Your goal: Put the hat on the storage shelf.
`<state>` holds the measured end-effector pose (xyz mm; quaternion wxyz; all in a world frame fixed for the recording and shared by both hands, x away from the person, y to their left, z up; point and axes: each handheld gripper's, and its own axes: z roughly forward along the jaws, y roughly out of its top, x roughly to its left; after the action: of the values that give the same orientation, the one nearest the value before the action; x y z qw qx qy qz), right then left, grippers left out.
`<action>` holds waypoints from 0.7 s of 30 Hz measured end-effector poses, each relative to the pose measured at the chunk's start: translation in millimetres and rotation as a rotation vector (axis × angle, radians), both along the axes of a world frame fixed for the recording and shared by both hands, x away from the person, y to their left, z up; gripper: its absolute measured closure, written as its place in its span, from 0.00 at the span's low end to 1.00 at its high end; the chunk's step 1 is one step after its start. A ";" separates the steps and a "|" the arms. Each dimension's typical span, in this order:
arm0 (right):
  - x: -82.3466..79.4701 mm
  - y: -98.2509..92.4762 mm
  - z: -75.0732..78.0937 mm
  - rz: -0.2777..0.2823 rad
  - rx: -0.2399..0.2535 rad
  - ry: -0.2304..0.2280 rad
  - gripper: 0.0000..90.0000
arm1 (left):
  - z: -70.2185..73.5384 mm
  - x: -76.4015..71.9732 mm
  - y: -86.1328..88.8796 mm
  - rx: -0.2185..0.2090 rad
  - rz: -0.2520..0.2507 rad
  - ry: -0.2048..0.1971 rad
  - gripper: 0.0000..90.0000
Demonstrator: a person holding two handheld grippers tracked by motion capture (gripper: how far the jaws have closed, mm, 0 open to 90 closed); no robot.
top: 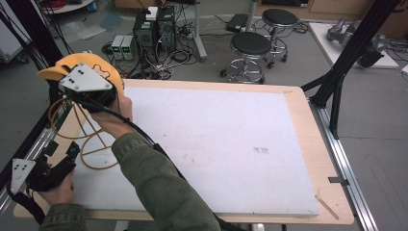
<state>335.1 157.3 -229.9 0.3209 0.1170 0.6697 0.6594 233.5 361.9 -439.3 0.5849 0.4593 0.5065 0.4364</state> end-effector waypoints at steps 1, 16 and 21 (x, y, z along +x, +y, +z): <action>-3.1 2.1 -1.0 0.015 -0.001 0.004 0.95 | -0.1 0.0 0.3 -0.001 0.001 -0.001 0.29; -42.6 29.7 -20.6 0.108 -0.133 -0.037 0.94 | 0.3 -1.0 0.1 0.000 0.003 -0.001 0.29; -49.4 33.8 -34.5 0.130 -0.137 0.002 0.94 | 0.1 -1.0 1.1 -0.009 0.005 -0.003 0.29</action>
<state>285.7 191.1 -264.4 0.2842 0.0517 0.7198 0.6312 232.5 363.0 -439.2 0.5865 0.4549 0.5088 0.4362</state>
